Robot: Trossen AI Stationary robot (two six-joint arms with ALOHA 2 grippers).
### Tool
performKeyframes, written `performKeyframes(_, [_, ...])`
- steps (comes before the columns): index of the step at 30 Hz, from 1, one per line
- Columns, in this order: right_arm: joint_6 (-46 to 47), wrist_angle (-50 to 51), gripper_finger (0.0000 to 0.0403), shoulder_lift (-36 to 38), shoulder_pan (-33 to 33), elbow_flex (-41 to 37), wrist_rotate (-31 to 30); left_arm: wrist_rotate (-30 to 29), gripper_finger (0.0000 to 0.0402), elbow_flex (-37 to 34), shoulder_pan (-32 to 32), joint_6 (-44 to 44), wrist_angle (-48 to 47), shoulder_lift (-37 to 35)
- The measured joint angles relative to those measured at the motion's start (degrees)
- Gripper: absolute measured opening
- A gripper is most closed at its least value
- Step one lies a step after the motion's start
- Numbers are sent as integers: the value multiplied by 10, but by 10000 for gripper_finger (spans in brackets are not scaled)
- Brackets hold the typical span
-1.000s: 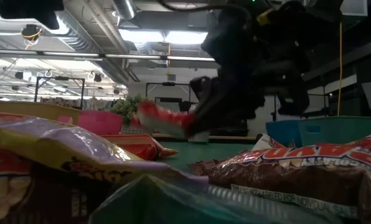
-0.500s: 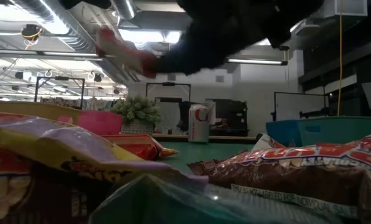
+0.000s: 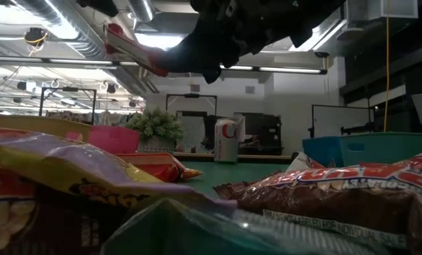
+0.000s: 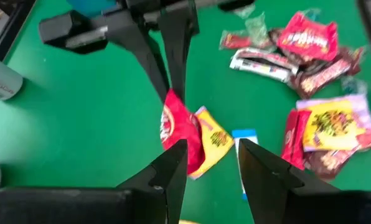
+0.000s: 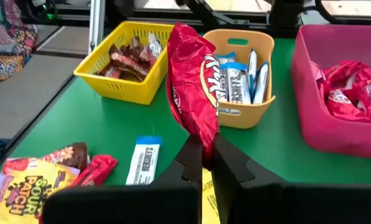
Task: Sort candy
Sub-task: Put the red chocolate bar into the red bin
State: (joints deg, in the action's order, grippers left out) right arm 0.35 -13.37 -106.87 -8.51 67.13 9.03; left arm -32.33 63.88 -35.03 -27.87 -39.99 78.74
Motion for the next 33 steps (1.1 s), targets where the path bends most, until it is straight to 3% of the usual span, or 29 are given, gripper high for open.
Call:
performKeyframes(21, [23, -47, 13, 0, -1, 0, 6, 3, 127, 0, 27, -4, -41, 0])
performKeyframes(24, [23, -46, 10, 0, -1, 0, 6, 6, 110, 0, 27, -5, -43, 0])
performKeyframes(33, [23, -45, 31, 0, -1, 0, 6, 8, 8, 0, 27, -15, -44, 0])
